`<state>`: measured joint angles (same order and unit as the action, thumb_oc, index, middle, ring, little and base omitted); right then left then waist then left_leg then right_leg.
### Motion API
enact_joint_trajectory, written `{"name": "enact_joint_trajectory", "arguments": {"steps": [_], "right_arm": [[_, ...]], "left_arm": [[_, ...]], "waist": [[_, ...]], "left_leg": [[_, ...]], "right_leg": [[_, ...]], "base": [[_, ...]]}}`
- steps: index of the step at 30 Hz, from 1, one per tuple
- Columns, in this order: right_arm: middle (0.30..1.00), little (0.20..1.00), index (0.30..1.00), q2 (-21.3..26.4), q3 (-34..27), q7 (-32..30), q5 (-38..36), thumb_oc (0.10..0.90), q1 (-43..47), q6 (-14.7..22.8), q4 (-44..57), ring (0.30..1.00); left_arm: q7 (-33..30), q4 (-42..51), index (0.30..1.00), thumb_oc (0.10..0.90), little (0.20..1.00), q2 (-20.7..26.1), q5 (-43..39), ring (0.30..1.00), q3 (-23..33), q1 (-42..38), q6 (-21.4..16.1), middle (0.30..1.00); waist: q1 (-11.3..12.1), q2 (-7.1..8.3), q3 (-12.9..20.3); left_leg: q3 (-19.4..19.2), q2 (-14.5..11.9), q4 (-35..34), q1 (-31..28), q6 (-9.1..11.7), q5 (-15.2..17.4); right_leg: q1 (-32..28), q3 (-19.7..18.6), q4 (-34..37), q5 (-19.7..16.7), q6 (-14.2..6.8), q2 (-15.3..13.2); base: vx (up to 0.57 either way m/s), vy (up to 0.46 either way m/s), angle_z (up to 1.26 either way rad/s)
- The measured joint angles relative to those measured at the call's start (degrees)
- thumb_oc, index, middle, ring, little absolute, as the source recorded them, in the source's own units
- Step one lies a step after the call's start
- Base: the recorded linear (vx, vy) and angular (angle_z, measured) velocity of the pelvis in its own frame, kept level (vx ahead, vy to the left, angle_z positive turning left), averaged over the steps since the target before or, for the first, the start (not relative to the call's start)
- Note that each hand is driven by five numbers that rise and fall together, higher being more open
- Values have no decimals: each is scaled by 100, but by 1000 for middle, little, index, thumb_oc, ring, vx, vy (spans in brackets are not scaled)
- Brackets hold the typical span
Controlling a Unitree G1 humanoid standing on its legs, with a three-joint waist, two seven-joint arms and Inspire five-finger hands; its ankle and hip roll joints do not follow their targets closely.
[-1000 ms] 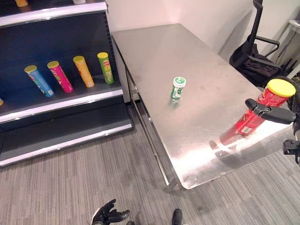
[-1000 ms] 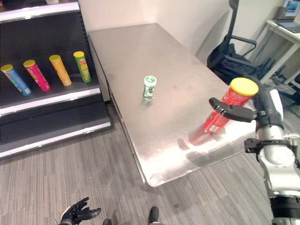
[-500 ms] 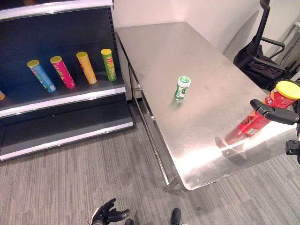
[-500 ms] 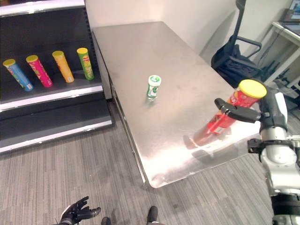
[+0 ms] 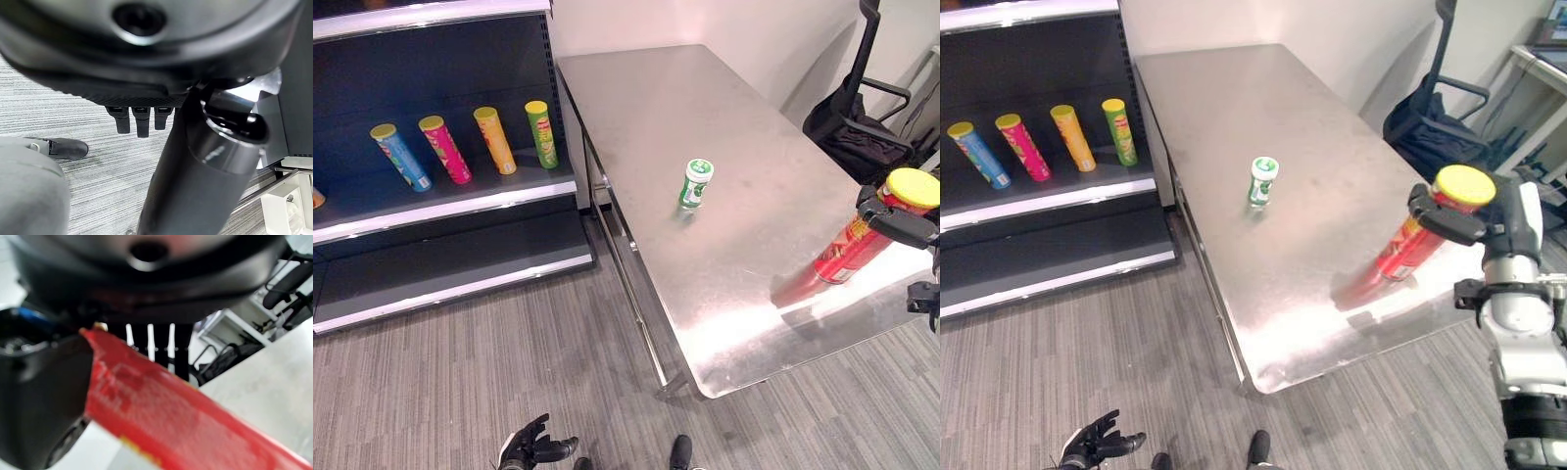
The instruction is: Put the goods on the table back onto the shelves and tidy them up.
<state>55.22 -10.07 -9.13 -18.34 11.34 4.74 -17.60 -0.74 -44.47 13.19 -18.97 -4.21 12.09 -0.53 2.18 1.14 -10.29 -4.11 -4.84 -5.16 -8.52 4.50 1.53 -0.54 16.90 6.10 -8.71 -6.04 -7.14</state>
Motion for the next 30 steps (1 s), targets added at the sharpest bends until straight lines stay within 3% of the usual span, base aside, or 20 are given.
{"name": "enact_joint_trajectory", "arguments": {"steps": [7,13,16,18,19,20,21,22,23,25,26,27,28,29,30], "right_arm": [[300,300,300,0,-3,-7,22,400,-10,-3,158,300],[300,300,300,-4,-62,-13,226,400,-9,-1,950,300],[300,300,300,-29,-146,-102,431,400,2,113,1656,300],[300,300,300,-236,-225,-274,468,400,186,176,1723,300],[300,300,300,-414,-431,-411,501,400,202,176,1917,300],[300,300,300,-424,-553,-520,561,400,206,190,2078,300],[300,300,300,-425,-634,-571,654,400,229,235,2159,300],[300,300,300,-425,-634,-577,661,400,232,237,2163,300],[300,300,300,-432,-611,-638,711,400,305,241,2261,300],[300,300,300,-454,-619,-667,719,400,302,245,2263,300],[300,300,300,-454,-660,-680,784,400,250,244,2270,300],[300,300,300,-458,-737,-680,830,400,175,245,2307,300],[300,300,300,-479,-1252,-681,945,400,-233,254,2512,300],[300,300,300,-508,-1574,-699,1021,400,-443,251,2574,300],[300,300,300,-916,-1711,-781,1086,400,-445,246,2580,300]], "left_arm": [[-1,13,900,800,900,-14,-15,900,238,20,5,900],[-7,14,900,800,900,-17,-69,900,550,98,6,900],[-20,64,900,800,900,-54,-169,900,558,85,8,900],[-91,108,900,800,900,-97,-233,900,550,37,0,900],[-143,208,900,800,900,-164,-287,900,550,-20,-1,900],[-150,275,900,800,900,-211,-346,900,498,-81,-1,900],[-151,277,900,800,900,-210,-346,900,413,-160,2,900],[-152,277,900,800,900,-210,-347,900,410,-163,4,900],[-239,218,900,800,900,-123,-342,900,316,-245,8,900],[-241,135,900,800,900,-37,-316,900,188,-318,45,900],[-218,102,900,800,900,-37,-246,900,118,-312,61,900],[-247,107,900,800,900,-31,-114,900,33,-285,60,900],[-80,-57,900,800,900,-28,21,900,27,-305,67,900],[-9,-51,900,800,900,-49,113,900,11,-265,67,900],[6,-85,900,800,900,132,118,900,-6,-275,87,900]], "waist": [[-11,-49,-25],[17,-89,-32],[209,-159,-95],[335,-181,-197],[335,-211,-291],[332,-231,-370],[318,-301,-392],[322,-305,-390],[392,-259,-426],[327,-170,-481],[297,-187,-472],[280,-204,-464],[264,-253,-437],[165,-331,-388],[50,-14,-431]], "left_leg": [[9,-31,0,-52,2,-2],[106,-181,1,-127,39,-18],[417,-315,142,137,150,-82],[647,-254,515,487,187,-105],[830,-211,667,733,324,-197],[736,-262,581,858,416,-150],[371,-427,525,943,445,-167],[332,-448,520,955,450,-172],[-427,-1046,449,1252,523,-218],[-1135,-1815,268,1340,777,-367],[-1441,-2102,225,1309,926,-458],[-1552,-2203,170,1250,940,-474],[-1561,-1945,339,1169,943,-458],[-1513,-1570,494,1151,815,-487],[-1428,-1148,578,1128,821,-755]], "right_leg": [[-60,1,2,20,-11,25],[-199,64,3,101,81,174],[-232,356,2,179,172,279],[-235,581,-37,220,120,239],[-256,861,-38,229,124,182],[-251,1152,-12,180,258,131],[-234,1364,0,227,356,132],[-231,1382,0,227,356,132],[-141,1744,-1,207,338,62],[-154,1930,-23,247,222,-64],[-204,1923,-1,209,86,-150],[-257,1960,-2,152,-21,-253],[-394,2021,-46,-98,-346,-659],[-540,2114,-51,-243,-513,-989],[-658,2129,-62,-398,-524,-1429]], "base": [[19,-72,1],[17,-147,9],[-102,-126,46],[-131,-3,77],[-114,106,119],[-78,185,144],[-63,268,93],[-30,303,110],[48,346,100],[95,393,99],[142,604,53],[195,592,52],[192,605,58],[115,555,65],[42,440,63]]}}
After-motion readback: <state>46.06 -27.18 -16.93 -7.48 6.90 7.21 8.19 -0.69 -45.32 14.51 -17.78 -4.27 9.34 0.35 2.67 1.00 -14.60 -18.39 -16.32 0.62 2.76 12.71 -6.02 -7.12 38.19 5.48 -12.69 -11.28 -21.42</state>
